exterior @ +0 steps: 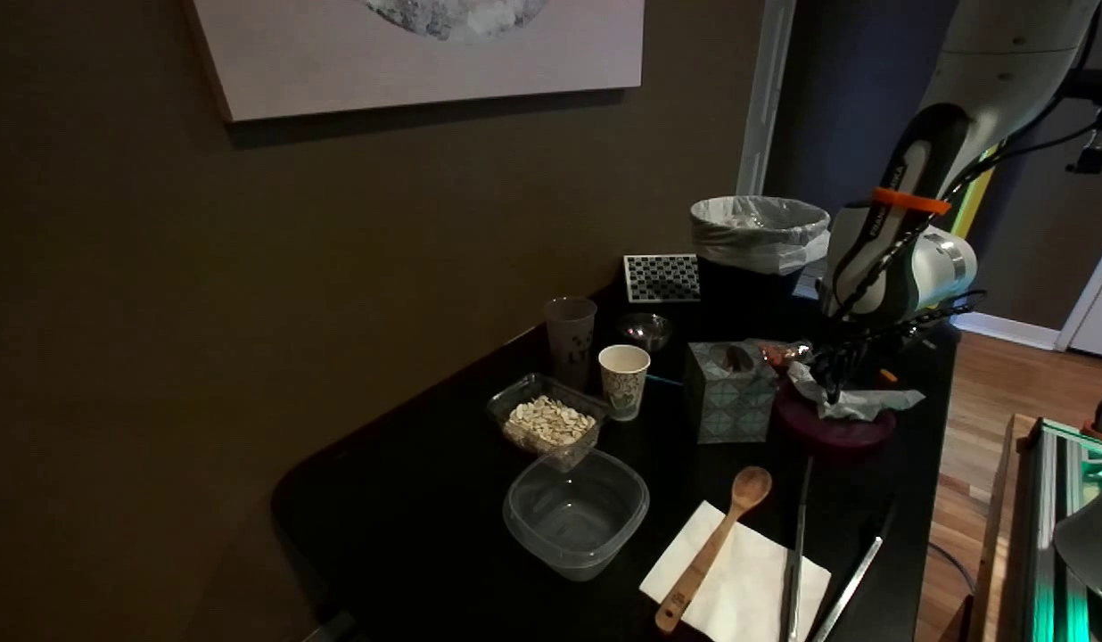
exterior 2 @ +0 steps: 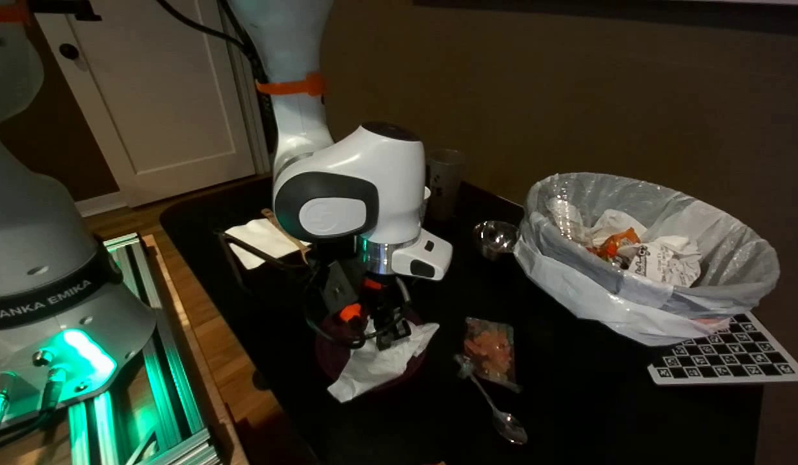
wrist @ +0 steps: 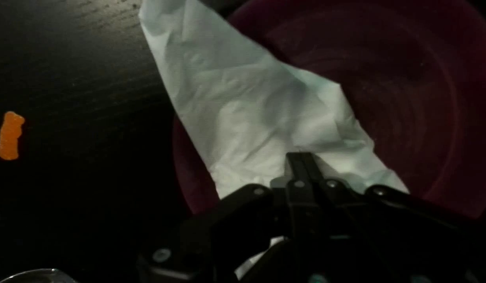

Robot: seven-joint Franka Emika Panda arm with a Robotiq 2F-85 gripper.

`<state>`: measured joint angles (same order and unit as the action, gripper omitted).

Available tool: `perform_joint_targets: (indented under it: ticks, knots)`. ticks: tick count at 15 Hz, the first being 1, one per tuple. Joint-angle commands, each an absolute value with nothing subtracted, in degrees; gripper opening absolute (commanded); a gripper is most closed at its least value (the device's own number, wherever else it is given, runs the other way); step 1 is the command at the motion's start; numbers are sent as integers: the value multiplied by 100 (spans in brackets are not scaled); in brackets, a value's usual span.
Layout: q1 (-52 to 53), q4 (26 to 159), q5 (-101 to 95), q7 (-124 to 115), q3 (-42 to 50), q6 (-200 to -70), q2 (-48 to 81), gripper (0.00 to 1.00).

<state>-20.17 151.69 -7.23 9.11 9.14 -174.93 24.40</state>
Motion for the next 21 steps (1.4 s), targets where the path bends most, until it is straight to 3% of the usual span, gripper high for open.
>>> perform_joint_targets:
  ticks: [1,8,17,21]
  knots:
    - [-2317,15233,-545,1201,537,-17242,2302,0]
    - [-2770,15166,-127,1877,-124,-16319,2203,0]
    - [-1114,15000,-1346,718,1862,-16305,2269,0]
    - [-822,14950,-1478,322,2114,-16659,2401,0]
